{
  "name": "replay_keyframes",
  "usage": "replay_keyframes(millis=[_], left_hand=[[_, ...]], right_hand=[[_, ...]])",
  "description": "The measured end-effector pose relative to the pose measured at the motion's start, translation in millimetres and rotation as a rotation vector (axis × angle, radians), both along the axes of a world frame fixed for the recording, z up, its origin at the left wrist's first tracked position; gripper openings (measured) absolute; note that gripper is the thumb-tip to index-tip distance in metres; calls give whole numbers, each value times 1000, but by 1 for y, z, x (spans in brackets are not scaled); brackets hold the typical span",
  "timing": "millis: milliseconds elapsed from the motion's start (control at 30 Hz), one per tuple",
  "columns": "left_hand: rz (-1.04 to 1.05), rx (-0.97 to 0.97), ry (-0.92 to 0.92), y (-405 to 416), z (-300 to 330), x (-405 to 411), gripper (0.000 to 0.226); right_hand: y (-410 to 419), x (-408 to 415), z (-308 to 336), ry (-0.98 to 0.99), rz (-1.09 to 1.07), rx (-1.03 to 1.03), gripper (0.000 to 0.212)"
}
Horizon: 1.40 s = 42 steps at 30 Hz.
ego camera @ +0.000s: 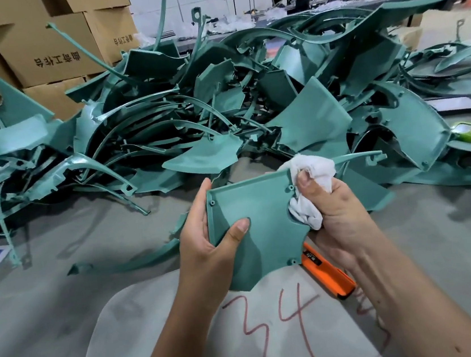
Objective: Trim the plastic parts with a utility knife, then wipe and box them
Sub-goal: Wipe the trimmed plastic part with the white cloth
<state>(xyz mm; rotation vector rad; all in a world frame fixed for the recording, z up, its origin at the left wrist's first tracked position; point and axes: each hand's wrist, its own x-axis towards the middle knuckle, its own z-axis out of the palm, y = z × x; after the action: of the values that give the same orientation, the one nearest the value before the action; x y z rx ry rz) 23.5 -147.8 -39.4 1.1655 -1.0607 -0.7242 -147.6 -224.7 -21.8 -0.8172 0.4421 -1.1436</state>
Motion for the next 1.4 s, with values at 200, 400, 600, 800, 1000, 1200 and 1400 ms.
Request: replay_keyframes(millis=[200,400,600,800,1000,1200,1400], left_hand=[[27,11,-7,0,-3,3,76],[-35,33,53,-3,-3,-1,83],[-131,20,92,0,-2,1,85],[-170,13,184,2,0,-6,81],[-126,15,208,0,1,-13,80],[-49,-53,179,4,4,-12,79],[-15,-193,256,9,18,25,58]], right_hand=[[8,4,-2,143,107,-40,45],[4,4,-2,69,-49,-57,32],[-5,-3,1,-4,-222,-66,43],[-21,-24,7,-215,-396,38,32],[-32,-26,3,-323,-489,162,45],[-34,-28,-5,-41,-537,217,36],[-42,-43,-4,-22,-572,324,28]])
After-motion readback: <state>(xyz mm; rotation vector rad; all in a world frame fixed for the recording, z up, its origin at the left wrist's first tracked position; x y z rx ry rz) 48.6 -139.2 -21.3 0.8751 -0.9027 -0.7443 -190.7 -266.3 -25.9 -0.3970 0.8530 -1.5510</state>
